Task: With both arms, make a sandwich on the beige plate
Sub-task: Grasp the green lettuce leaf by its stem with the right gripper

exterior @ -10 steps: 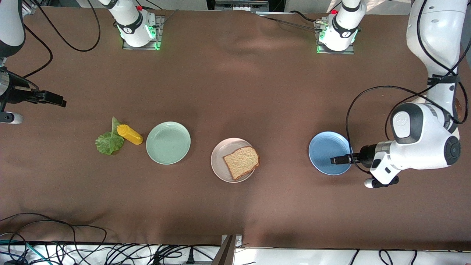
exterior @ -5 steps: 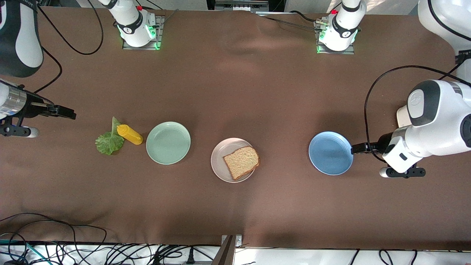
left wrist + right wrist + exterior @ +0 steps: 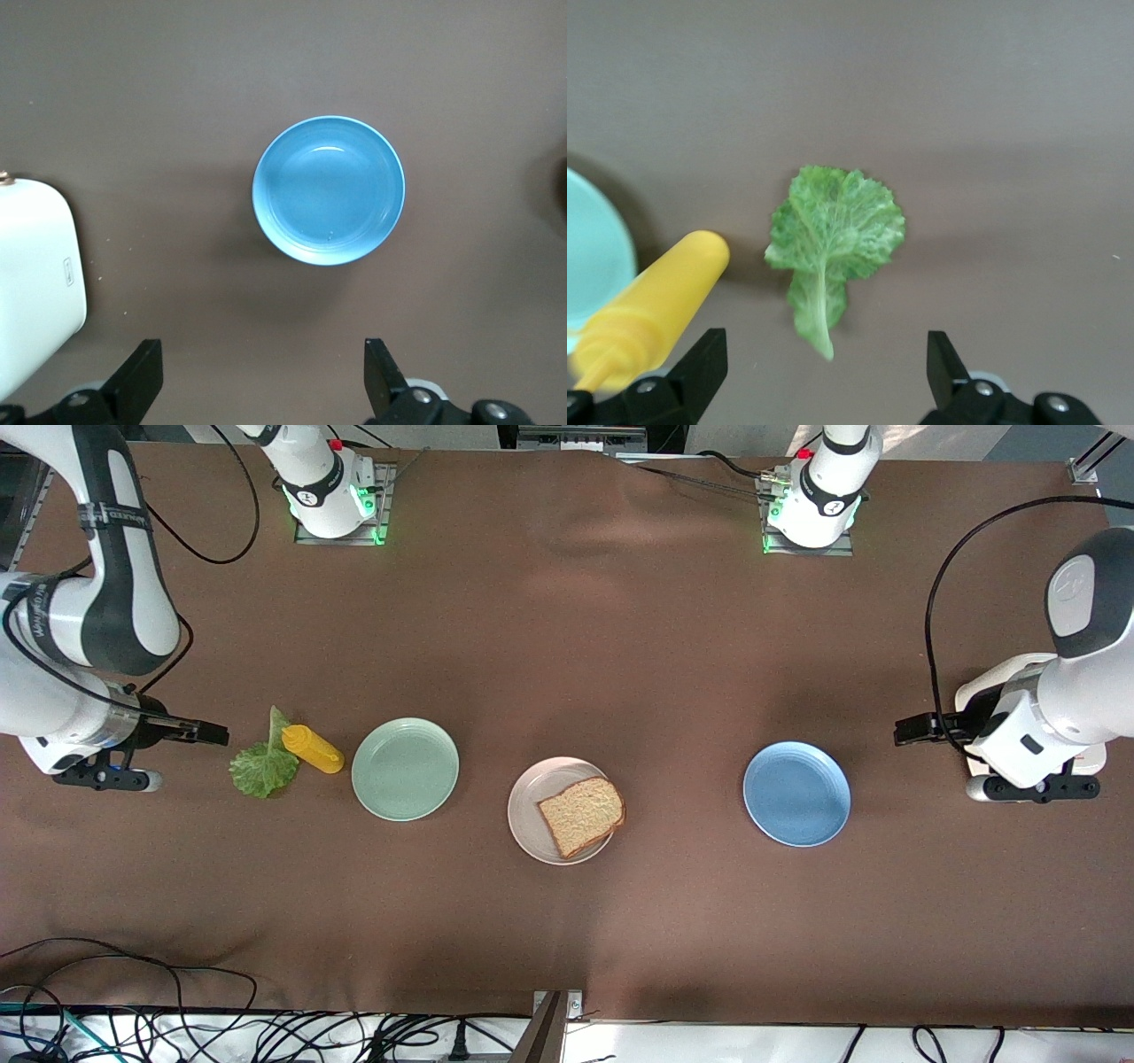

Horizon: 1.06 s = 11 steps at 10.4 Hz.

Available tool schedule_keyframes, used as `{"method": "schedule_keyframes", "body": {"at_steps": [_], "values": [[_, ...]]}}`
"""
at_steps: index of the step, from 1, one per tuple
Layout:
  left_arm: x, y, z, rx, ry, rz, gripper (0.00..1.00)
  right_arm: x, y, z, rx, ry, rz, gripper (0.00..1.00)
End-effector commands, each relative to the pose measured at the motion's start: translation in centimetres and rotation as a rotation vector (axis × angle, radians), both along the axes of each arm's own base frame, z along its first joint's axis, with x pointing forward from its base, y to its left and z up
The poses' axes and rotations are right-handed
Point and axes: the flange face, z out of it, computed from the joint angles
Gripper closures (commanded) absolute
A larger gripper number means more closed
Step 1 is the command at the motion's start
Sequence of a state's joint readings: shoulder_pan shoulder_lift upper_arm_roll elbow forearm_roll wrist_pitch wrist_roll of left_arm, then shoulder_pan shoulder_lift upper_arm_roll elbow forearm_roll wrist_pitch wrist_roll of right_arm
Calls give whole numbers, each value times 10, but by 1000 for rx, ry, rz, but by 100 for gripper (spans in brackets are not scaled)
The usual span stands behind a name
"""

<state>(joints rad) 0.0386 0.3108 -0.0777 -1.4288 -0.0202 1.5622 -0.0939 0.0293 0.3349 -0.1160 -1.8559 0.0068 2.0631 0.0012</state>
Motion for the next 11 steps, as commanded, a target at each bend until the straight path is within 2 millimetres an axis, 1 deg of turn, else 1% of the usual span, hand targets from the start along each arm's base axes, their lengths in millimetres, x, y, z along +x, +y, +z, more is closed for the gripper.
{"method": "schedule_keyframes", "body": {"at_steps": [1, 2, 4, 6, 7, 8, 9, 11], "values": [[-35, 8, 11, 41, 24, 17, 0, -19, 5, -34, 15, -15, 10, 0], [-45, 10, 13, 43, 27, 19, 0, -22, 4, -53, 13, -9, 17, 0], [-51, 11, 26, 44, 16, 10, 0, -35, 9, -83, 11, -28, 24, 0], [-53, 8, 26, 62, 29, -3, 0, -39, 13, -99, 13, -8, 31, 0], [-55, -6, 29, 138, 29, -56, 0, -39, 13, -107, 11, -7, 32, 0], [-60, -25, 31, 165, 38, -94, 0, -39, 13, -113, 11, -3, 33, 0], [-61, -23, 32, 164, 39, -87, 0, -40, 13, -116, 11, 1, 33, 0], [-62, -30, 31, 164, 40, -84, 0, -40, 16, -132, 8, 1, 37, 0]]}}
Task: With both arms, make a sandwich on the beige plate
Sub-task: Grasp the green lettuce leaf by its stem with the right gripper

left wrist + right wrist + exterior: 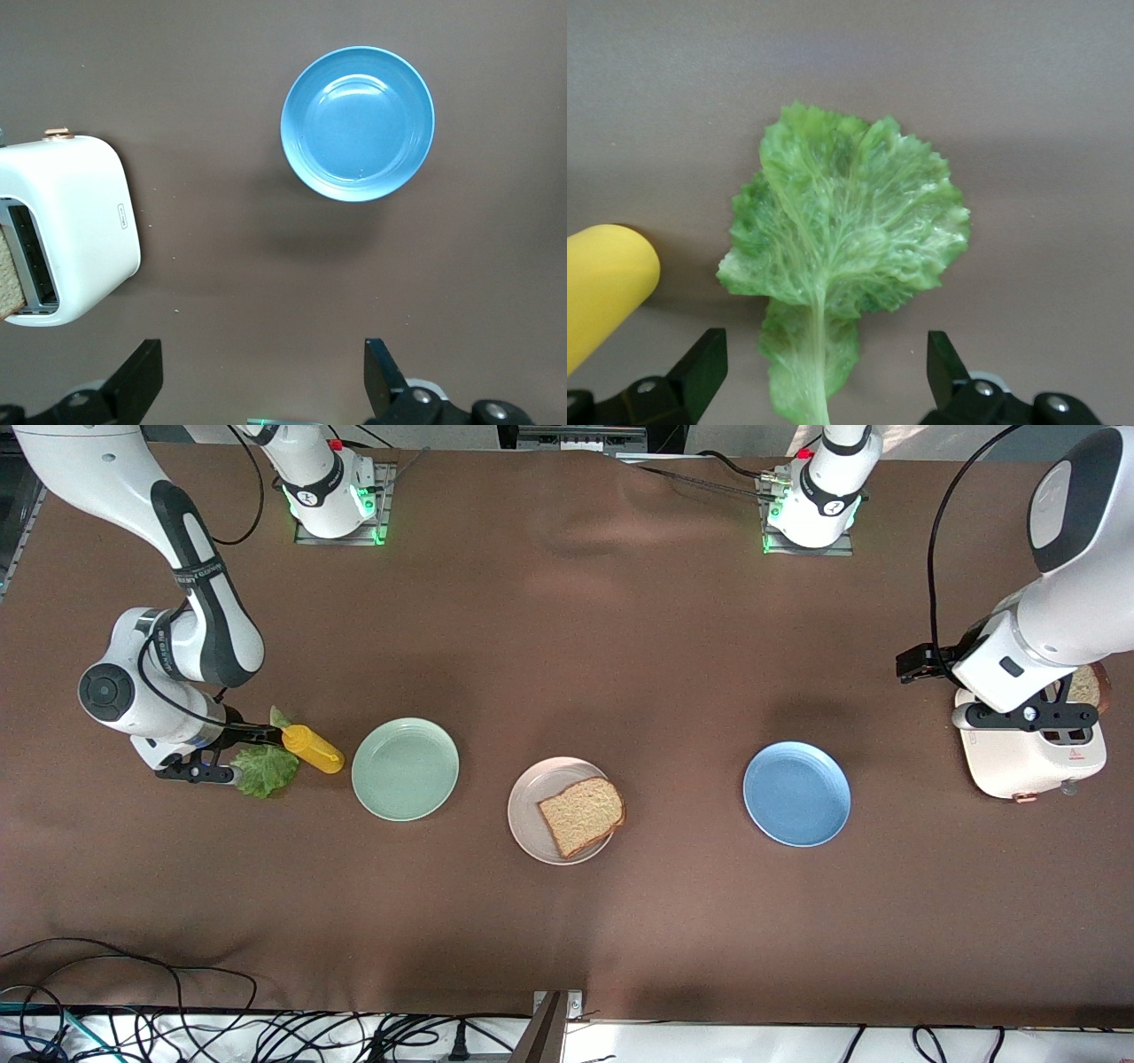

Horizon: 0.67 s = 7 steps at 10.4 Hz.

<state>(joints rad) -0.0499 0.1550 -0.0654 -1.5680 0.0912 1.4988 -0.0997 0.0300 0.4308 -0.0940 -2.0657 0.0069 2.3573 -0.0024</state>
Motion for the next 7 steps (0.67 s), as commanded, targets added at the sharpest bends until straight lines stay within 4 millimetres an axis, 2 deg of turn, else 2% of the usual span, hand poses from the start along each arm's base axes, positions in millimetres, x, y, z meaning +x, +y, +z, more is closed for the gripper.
{"method": "schedule_keyframes", "body": {"at_steps": [1, 2, 3, 4, 5, 6, 7], "values": [[-8, 6, 3, 24, 4, 13, 0, -2, 3, -15, 10, -3, 12, 0], [-8, 6, 3, 10, 6, 18, 0, -2, 4, -15, 10, -3, 13, 3], [-8, 4, 2, -6, 7, 22, 0, -3, 6, -23, 9, 6, 15, 16], [-8, 4, 3, -34, 7, 34, 0, -4, 6, -29, 8, 9, 17, 35], [-9, 10, 6, -50, 3, 50, 0, -5, 6, -30, 8, 14, 17, 60], [-13, 17, 16, -74, -12, 66, 0, -4, 6, -30, 8, 14, 18, 90], [-17, 25, 21, -96, -17, 81, 0, -3, 7, -25, 9, 9, 18, 100]]}}
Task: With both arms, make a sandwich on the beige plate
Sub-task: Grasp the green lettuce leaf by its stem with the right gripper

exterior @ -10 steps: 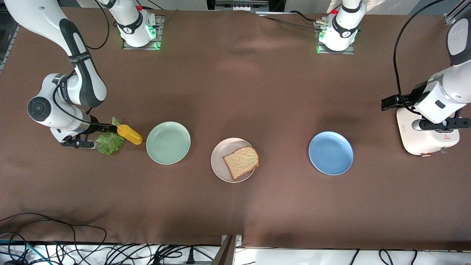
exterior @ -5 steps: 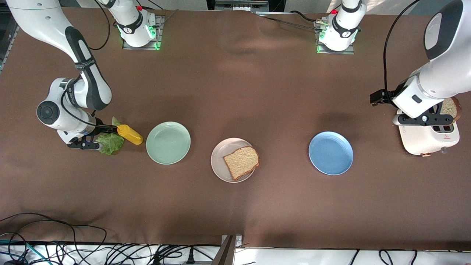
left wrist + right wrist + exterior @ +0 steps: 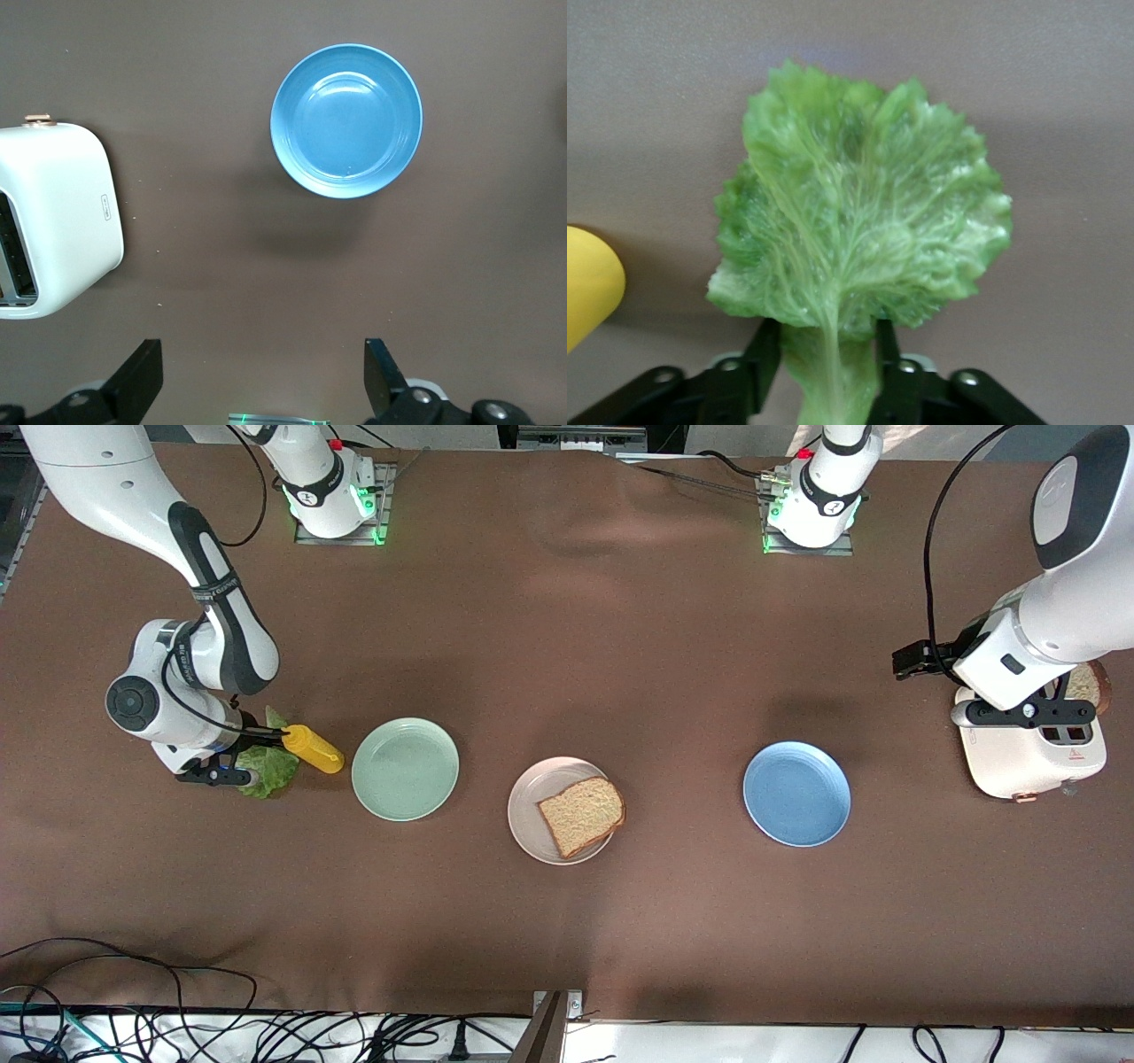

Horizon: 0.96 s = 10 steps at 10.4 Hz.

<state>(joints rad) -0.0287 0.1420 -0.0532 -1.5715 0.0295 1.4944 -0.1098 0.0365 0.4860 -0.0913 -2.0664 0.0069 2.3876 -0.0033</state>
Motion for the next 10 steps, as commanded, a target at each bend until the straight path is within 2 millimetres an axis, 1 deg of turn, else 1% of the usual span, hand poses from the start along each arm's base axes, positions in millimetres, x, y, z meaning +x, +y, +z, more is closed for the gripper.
{"method": "schedule_keyframes", "body": {"at_steps": [1, 2, 3, 4, 5, 7, 8, 10], "values": [[-17, 14, 20, -40, -25, 29, 0, 3, 2, 8, 11, -22, 9, 100], [-16, 17, 21, -43, -31, 30, 0, 4, 2, 11, 11, -29, 9, 100], [-15, 17, 20, -38, -39, 32, 0, 6, 2, 21, 13, -36, 10, 100], [-14, 18, 19, -29, -39, 29, 0, 9, 2, 32, 14, -18, 12, 100], [-19, 18, 16, -27, -29, 34, 0, 14, 2, 51, 15, -7, 11, 100], [-34, 17, 10, -25, -48, 35, 0, 30, 1, 101, 14, -1, 11, 100], [-39, 16, 7, -35, -65, 37, 0, 42, 1, 132, 13, -7, 5, 100], [-42, 15, 6, -33, -62, 40, 0, 63, 3, 189, 13, 5, 2, 100]]}}
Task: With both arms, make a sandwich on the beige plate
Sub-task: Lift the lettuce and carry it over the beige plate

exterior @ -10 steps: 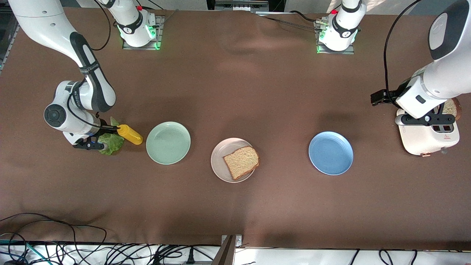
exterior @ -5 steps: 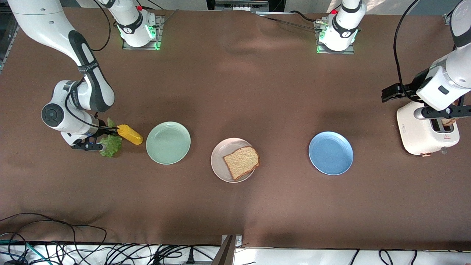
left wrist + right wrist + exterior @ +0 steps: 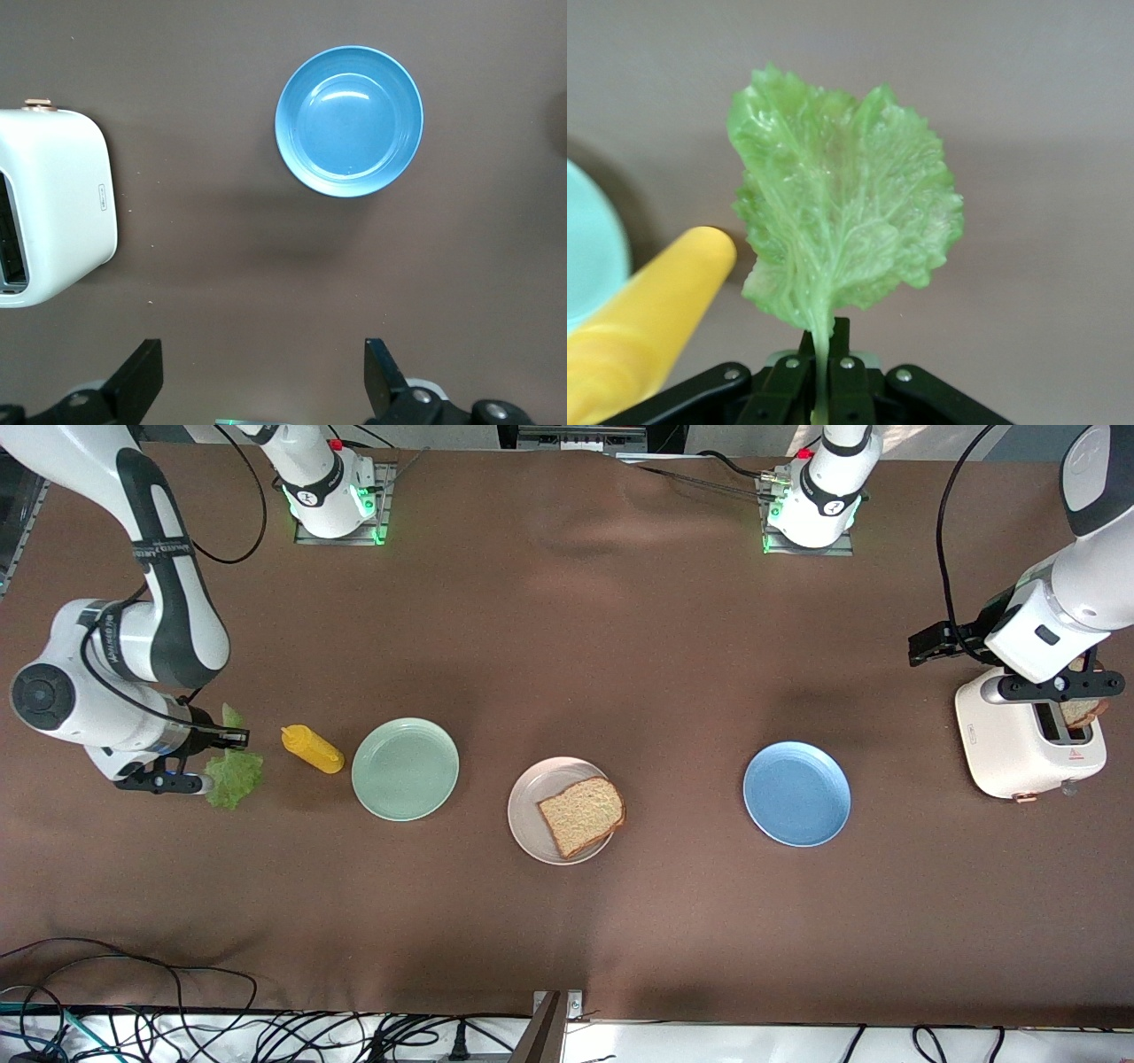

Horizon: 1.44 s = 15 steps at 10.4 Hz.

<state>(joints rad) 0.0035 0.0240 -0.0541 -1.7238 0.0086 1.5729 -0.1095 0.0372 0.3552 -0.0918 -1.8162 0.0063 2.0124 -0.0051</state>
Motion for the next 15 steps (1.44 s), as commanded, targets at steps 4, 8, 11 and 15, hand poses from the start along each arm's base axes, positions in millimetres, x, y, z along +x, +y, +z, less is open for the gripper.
{"method": "schedule_keyframes", "body": {"at_steps": [4, 8, 11, 15], "values": [[-12, 2, 3, -9, -12, 4, 0, 25, 74, 123, 1, 27, 105, 100], [-10, 7, 4, -21, -14, 8, 0, 13, 167, 175, -18, 20, 164, 100], [-13, 14, 1, -22, 11, 20, 0, 5, 221, 180, 48, 5, 192, 100], [-13, 31, 1, -27, 16, 32, 0, -5, 288, 150, 94, 21, 276, 100]]}}
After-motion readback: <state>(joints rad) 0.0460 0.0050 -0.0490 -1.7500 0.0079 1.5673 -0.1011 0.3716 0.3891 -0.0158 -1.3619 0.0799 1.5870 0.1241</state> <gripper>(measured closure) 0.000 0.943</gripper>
